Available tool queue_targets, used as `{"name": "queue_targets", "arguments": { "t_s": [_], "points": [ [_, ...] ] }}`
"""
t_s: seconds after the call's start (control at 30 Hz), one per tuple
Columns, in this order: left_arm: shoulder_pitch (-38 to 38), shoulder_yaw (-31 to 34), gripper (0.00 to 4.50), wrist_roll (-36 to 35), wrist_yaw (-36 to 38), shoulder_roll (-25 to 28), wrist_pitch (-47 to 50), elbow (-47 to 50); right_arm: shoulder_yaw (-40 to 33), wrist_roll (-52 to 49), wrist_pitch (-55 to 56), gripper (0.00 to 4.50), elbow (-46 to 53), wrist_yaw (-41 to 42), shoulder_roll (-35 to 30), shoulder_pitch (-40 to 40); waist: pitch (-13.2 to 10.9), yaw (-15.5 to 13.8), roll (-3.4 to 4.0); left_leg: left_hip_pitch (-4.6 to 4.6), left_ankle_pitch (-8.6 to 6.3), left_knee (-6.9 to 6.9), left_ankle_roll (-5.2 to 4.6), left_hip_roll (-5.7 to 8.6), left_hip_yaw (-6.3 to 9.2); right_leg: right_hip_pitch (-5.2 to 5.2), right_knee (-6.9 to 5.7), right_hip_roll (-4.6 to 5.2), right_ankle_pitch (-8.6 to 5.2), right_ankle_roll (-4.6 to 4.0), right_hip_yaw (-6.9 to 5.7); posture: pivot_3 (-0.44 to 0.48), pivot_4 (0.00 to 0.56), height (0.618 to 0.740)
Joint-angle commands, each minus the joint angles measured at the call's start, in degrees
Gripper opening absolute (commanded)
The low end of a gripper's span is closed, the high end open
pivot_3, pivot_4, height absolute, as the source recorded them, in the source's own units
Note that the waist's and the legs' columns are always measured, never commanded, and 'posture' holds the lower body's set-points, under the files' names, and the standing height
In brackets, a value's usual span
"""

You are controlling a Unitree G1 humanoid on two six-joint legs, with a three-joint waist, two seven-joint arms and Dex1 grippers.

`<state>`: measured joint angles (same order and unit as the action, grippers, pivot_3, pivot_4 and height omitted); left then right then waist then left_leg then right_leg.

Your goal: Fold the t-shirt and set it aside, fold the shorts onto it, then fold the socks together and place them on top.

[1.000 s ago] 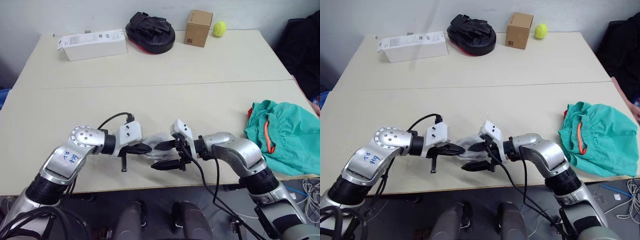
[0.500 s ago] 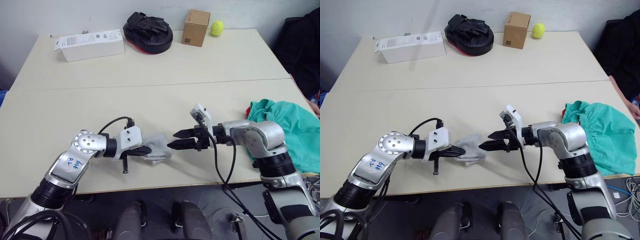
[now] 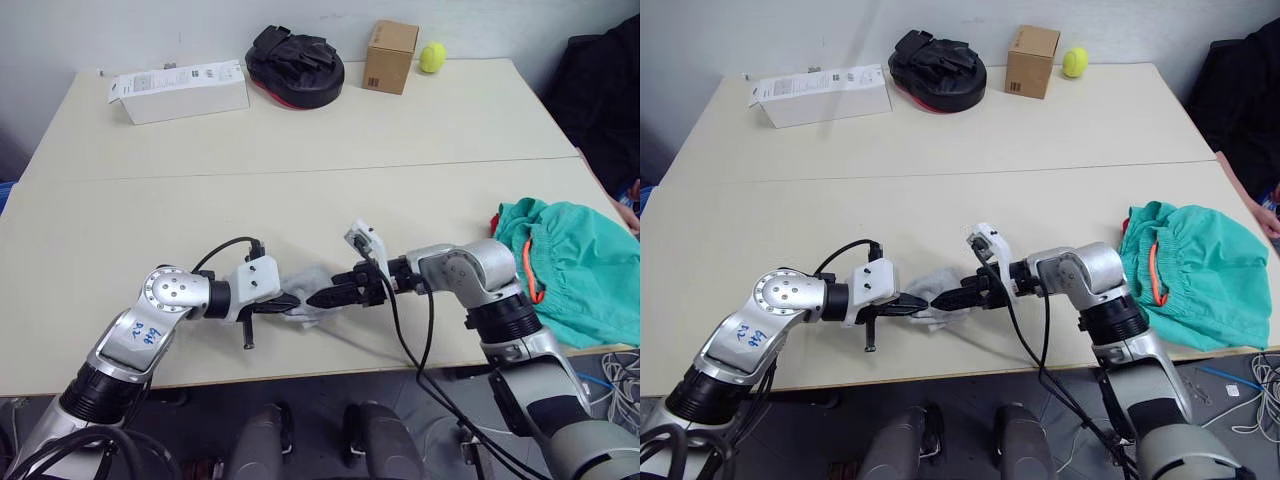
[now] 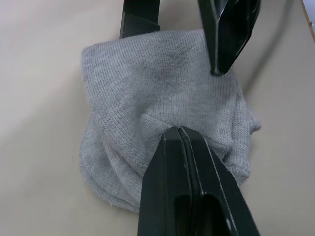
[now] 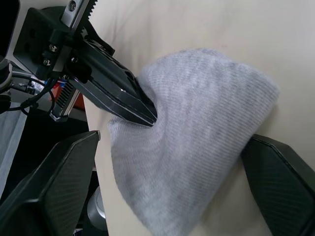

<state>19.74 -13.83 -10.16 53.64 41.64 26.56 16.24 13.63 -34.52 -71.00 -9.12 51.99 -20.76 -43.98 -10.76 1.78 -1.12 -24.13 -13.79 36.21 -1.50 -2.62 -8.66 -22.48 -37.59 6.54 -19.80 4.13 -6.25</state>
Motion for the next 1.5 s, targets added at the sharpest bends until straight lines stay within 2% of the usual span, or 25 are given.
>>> {"name": "queue_targets", "arguments": {
  "t_s": [0.03,0.1,0.27,0.43,0.53,0.63,0.77,0.87,0.93,1.07,1.2,1.3,1.5],
  "points": [
    [-1.16,-0.5,0.0,1.66,-0.34,0.82,0.78,0.14,0.53,0.63,-0.68,3.09,-2.21,-1.38,2.02,0.07,0.0,0.03,0.0,0.0,0.0,0.0,0.0,0.0,0.0,0.0,-0.01,0.0,0.0,0.0,0.0,0.0,0.15,0.74],
    [-1.2,-0.48,0.0,1.69,-0.32,0.8,0.84,0.2,0.22,0.85,-0.7,2.35,-2.59,-1.47,2.38,0.02,0.0,0.0,0.0,0.0,0.01,-0.01,0.02,0.0,0.0,-0.01,-0.04,0.0,0.0,0.0,0.0,0.0,0.15,0.74],
    [-1.47,-0.39,0.0,1.78,-0.37,0.81,0.84,0.27,1.47,1.56,1.44,0.85,-0.5,0.4,0.94,1.09,0.0,0.0,0.0,-0.01,0.01,0.0,0.02,0.01,0.0,-0.01,-0.03,0.0,0.0,0.0,0.0,0.0,0.15,0.74],
    [-1.84,-0.47,0.0,1.9,-0.52,0.62,0.53,0.11,-0.64,0.85,2.48,0.85,1.05,0.04,0.26,2.48,0.0,-0.07,0.0,0.0,0.01,-0.01,0.02,0.01,0.0,0.0,-0.02,0.0,0.0,0.0,0.01,0.0,0.15,0.74],
    [-1.66,-0.51,0.0,1.93,-0.56,0.48,0.37,-0.21,-1.53,-0.3,0.5,1.48,2.03,-0.09,0.19,3.07,0.0,-0.1,0.0,-0.01,0.01,-0.01,0.02,0.0,0.0,-0.01,-0.02,0.0,0.0,0.0,0.0,0.0,0.15,0.74],
    [-1.42,-0.44,0.0,1.89,-0.51,0.42,0.24,-0.51,-0.38,2.32,3.8,2.48,3.76,-1.26,-0.83,4.18,0.0,-0.06,0.0,0.0,0.01,-0.01,0.02,0.0,0.0,-0.01,-0.02,0.0,0.0,0.0,0.01,0.0,0.15,0.74],
    [-1.5,-0.41,0.0,1.91,-0.49,0.44,0.19,-0.47,-4.18,3.42,14.82,2.48,8.54,1.69,-4.58,5.56,0.0,-0.23,0.0,-0.02,0.01,0.0,0.01,0.02,0.0,-0.01,0.0,0.01,0.0,0.0,0.01,0.0,0.15,0.74],
    [-1.65,-0.33,0.0,1.92,-0.49,0.5,0.07,-0.55,-9.77,0.2,17.79,2.48,9.26,2.62,-4.99,4.23,0.0,-0.23,0.0,-0.04,0.01,0.0,0.0,0.04,0.0,-0.01,0.05,0.01,0.0,0.0,0.01,0.0,0.15,0.74],
    [-1.7,-0.24,0.0,1.92,-0.53,0.47,0.06,-0.56,-10.58,-0.37,20.41,2.48,10.16,4.85,-5.23,3.55,0.0,-0.07,0.0,-0.02,0.01,-0.02,0.01,0.02,0.0,-0.01,0.04,0.0,0.0,0.0,0.0,0.0,0.15,0.74],
    [-1.69,-0.14,0.0,1.97,-0.57,0.26,0.07,-0.65,-5.01,3.67,29.67,1.57,14.64,10.01,-6.07,5.6,0.0,-0.13,0.0,0.0,0.03,-0.09,0.05,-0.02,0.01,-0.02,0.03,-0.04,0.0,0.0,-0.03,0.0,0.15,0.74],
    [-1.43,-0.14,0.0,1.98,-0.54,0.13,0.04,-0.84,2.06,9.78,38.97,0.15,17.69,13.57,-7.17,8.36,0.0,-0.18,0.0,-0.01,0.02,-0.06,0.04,0.0,0.01,-0.01,0.05,-0.03,0.0,0.0,-0.02,0.0,0.15,0.74],
    [-1.24,-0.14,0.0,2.02,-0.5,0.05,-0.05,-1.08,6.29,15.07,45.51,0.07,17.0,14.3,-7.27,9.55,0.0,-0.19,0.0,-0.02,0.03,-0.01,0.03,0.02,0.0,-0.01,0.04,-0.03,0.0,0.0,-0.01,0.0,0.15,0.74],
    [-0.97,-0.3,0.0,2.02,-0.55,-0.39,-0.32,-1.61,10.69,21.3,47.79,0.07,14.8,12.88,-7.12,10.71,0.0,-0.19,0.0,0.01,0.06,-0.02,0.08,0.01,0.0,0.0,0.01,-0.03,0.0,0.0,-0.02,0.0,0.15,0.74]
  ]
}}
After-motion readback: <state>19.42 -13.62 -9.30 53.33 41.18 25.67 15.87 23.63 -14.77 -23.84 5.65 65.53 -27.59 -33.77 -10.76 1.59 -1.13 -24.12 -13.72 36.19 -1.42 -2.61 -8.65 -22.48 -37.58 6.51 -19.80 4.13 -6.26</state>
